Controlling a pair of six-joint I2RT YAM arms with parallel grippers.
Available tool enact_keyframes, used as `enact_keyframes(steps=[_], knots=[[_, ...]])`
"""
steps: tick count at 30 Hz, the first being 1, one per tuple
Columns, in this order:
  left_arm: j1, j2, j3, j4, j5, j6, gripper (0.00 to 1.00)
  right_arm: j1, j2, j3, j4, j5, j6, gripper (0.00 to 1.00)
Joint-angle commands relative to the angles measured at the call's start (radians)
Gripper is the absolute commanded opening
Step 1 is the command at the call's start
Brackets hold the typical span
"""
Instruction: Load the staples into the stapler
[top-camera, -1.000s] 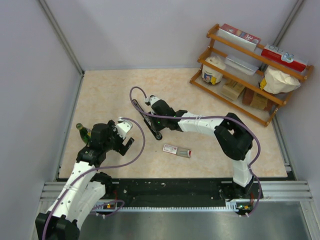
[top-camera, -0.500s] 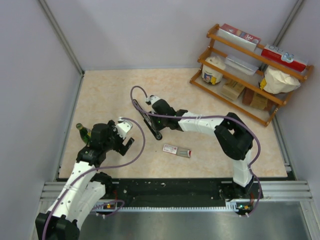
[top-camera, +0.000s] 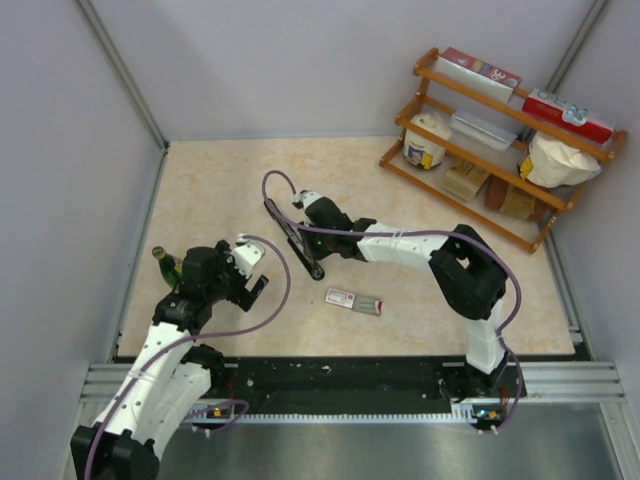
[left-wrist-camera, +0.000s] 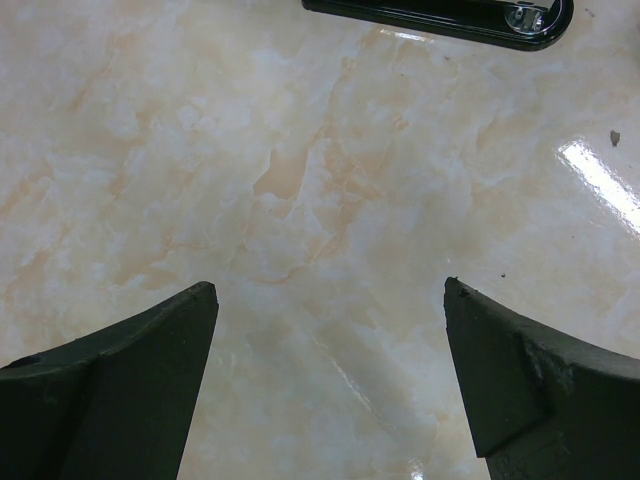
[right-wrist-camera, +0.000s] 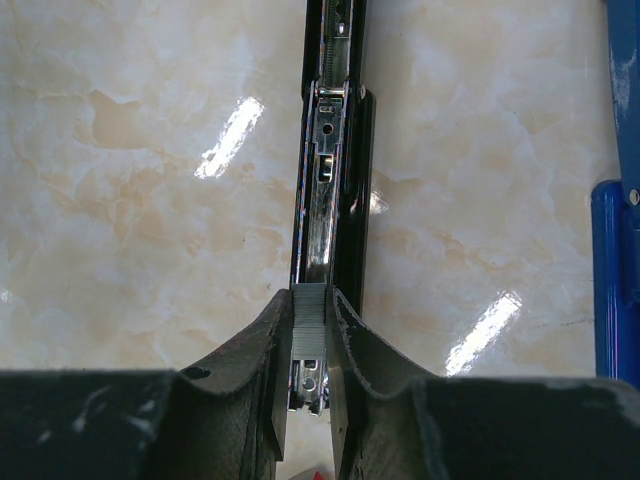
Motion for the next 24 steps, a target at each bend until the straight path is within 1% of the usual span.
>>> enact_keyframes(steps=[1, 11, 24], knots=[[0.006, -0.003, -0.004, 0.038, 0.016, 0.006, 0.99, -0.006, 0.006, 0.012, 0.019, 0.015, -0.022, 0.18], [0.006, -0.005, -0.005, 0.036, 0.018, 0.004, 0.99, 0.024, 0.026, 0.039, -0.003, 0.059, -0.065, 0.18], [0.006, -0.006, -0.005, 0.036, 0.019, 0.006, 0.99, 0.035, 0.021, 0.042, -0.004, 0.113, -0.077, 0.18]])
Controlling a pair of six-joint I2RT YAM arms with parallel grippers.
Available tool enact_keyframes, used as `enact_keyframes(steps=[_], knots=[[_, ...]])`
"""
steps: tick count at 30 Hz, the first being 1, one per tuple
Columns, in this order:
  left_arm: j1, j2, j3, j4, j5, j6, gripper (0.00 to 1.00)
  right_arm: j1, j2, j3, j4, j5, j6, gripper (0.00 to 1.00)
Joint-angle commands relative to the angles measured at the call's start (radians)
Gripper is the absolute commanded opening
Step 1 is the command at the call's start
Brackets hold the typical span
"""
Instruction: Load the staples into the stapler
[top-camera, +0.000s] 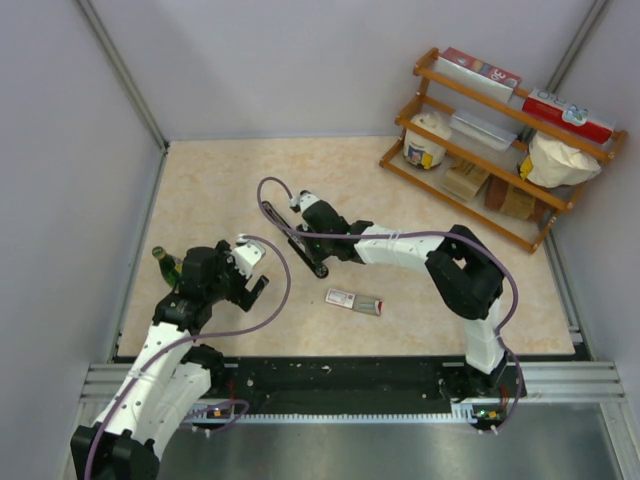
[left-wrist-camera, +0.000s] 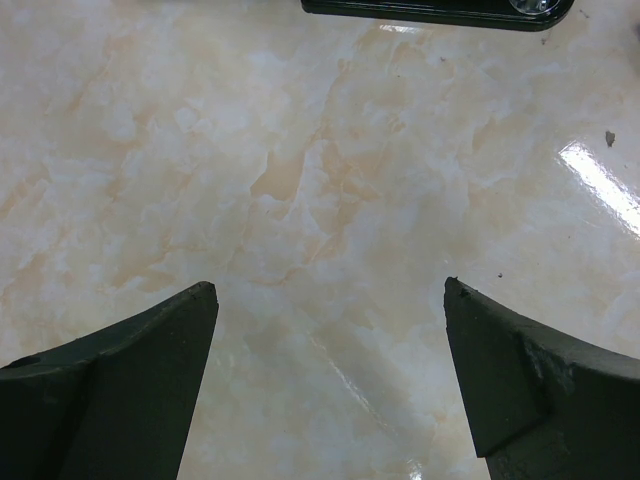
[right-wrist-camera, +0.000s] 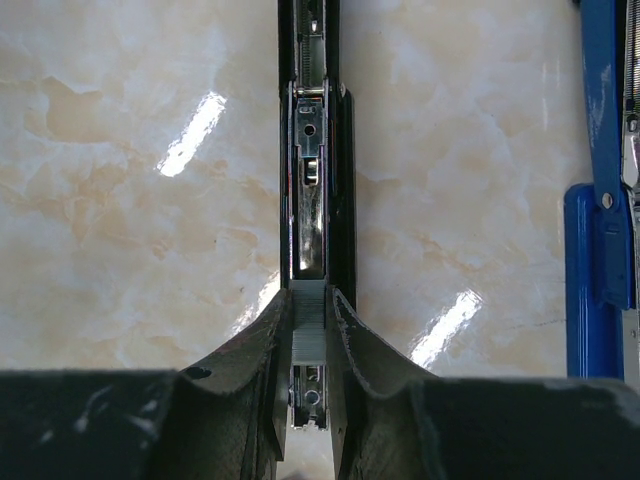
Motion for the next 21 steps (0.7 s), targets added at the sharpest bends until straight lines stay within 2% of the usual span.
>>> enact_keyframes(steps=[1, 8, 21], knots=[[0.006, -0.006, -0.005, 0.036, 0.012, 0.007, 0.99, 0.018, 0.007, 0.042, 0.000, 0.057, -0.022, 0.17], [0.006, -0.006, -0.005, 0.036, 0.012, 0.007, 0.99, 0.024, 0.010, 0.045, -0.002, 0.063, -0.033, 0.18], [0.006, -0.005, -0.007, 0.036, 0.014, 0.005, 0.99, 0.024, -0.003, 0.060, -0.016, 0.040, -0.047, 0.32]])
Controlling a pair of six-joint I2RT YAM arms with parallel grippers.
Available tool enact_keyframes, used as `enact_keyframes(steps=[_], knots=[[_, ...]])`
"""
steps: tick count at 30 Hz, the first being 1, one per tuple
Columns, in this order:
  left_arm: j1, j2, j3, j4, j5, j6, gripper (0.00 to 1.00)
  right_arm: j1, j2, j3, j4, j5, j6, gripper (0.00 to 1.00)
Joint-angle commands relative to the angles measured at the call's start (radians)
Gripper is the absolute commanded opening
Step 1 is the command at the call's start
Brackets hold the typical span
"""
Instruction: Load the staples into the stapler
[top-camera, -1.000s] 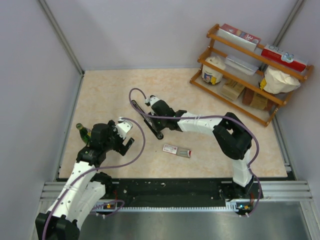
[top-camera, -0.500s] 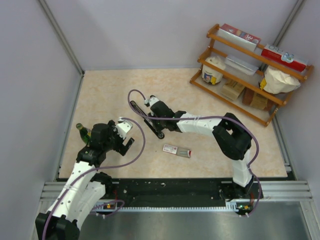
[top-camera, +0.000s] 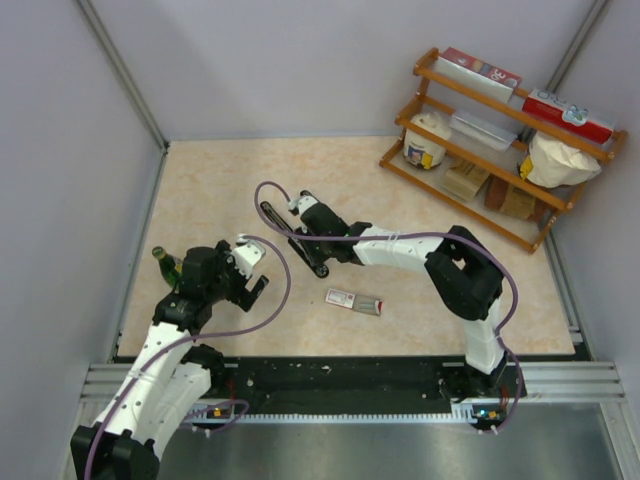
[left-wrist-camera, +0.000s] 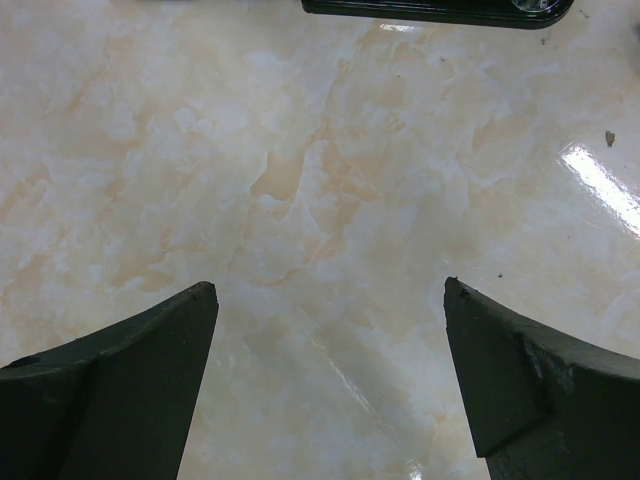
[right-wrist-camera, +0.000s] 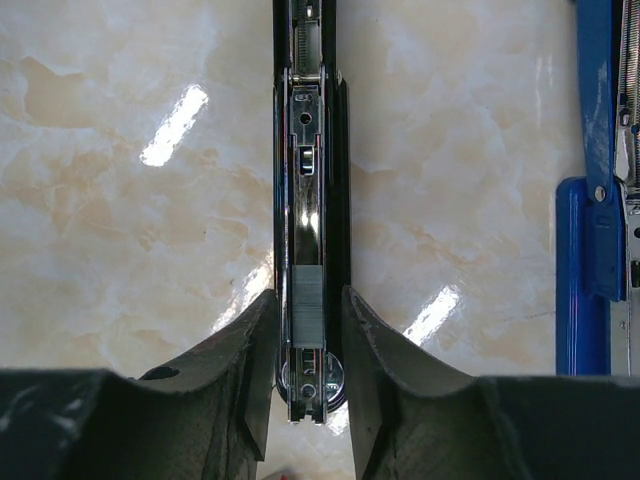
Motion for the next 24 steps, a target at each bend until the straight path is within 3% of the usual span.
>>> enact_keyframes(steps=[1, 8, 13, 18, 24], knots=[[0.006, -0.005, -0.005, 0.037, 0.013, 0.007, 0.99, 0.013, -0.013, 0.065, 0.002, 0.000, -0.028, 0.34], [0.006, 0.011, 0.024, 0.037, -0.003, 0.005, 0.99, -0.017, -0.155, 0.109, -0.036, -0.087, -0.180, 0.47], [0.004, 0.080, 0.139, -0.030, 0.114, 0.053, 0.99, -0.149, -0.267, 0.056, -0.076, -0.230, -0.281, 0.51], [0.004, 0.269, 0.362, -0.069, 0.185, 0.030, 0.99, -0.281, -0.356, -0.102, -0.079, -0.241, -0.428, 0.51], [-0.017, 0.611, 0.603, 0.063, 0.265, -0.137, 0.99, -0.406, -0.369, -0.236, -0.072, -0.311, -0.454, 0.51]])
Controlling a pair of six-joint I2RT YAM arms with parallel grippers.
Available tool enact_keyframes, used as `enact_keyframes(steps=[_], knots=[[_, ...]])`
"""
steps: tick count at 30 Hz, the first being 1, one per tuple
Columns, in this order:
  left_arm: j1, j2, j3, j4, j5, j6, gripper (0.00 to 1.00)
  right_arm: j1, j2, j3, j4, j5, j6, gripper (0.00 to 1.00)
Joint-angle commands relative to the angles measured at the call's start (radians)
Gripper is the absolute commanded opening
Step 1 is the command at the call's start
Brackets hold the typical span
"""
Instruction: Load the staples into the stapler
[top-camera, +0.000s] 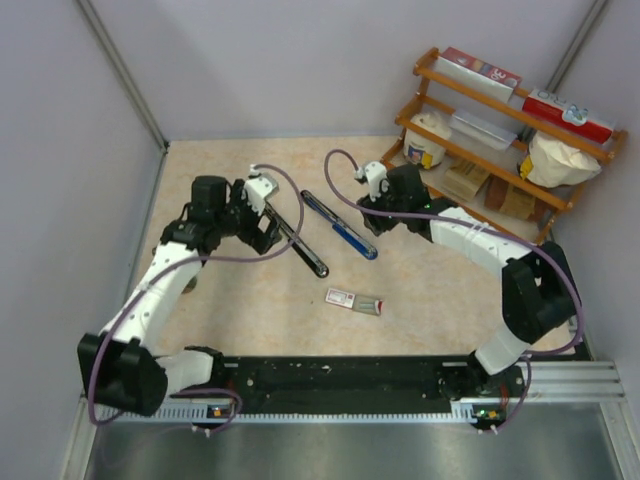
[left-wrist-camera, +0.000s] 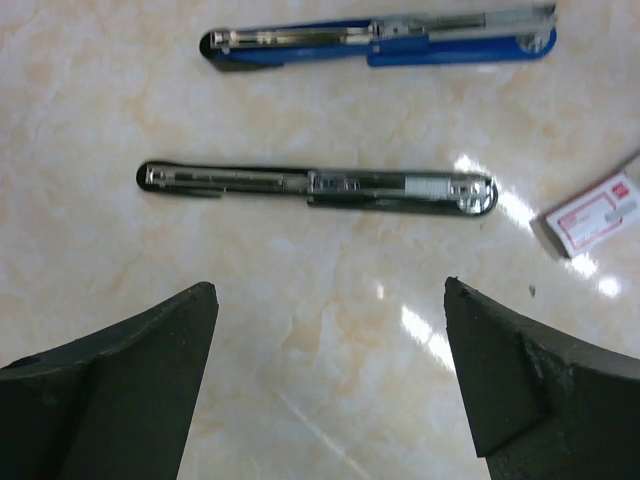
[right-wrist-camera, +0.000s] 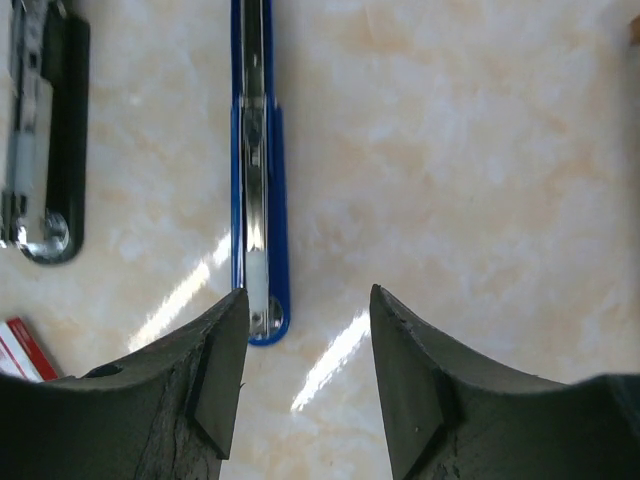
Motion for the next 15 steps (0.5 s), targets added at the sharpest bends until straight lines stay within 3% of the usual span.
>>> enact_keyframes(steps=[1, 9, 15], knots=[[-0.023, 0.268, 0.211, 0.098, 0.076, -0.149, 0.99, -0.048, 0.006, -0.069, -0.018, -0.104, -0.048, 0.51], [-0.037, 0.796, 0.731, -0.012, 0.042, -0.366, 0.99, -0.060, 0.034, -0.104, 0.011, -0.171, -0.066, 0.50], [-0.029, 0.988, 0.902, -0.040, 0.050, -0.441, 0.98, -0.060, 0.070, -0.109, 0.007, -0.170, -0.080, 0.47]])
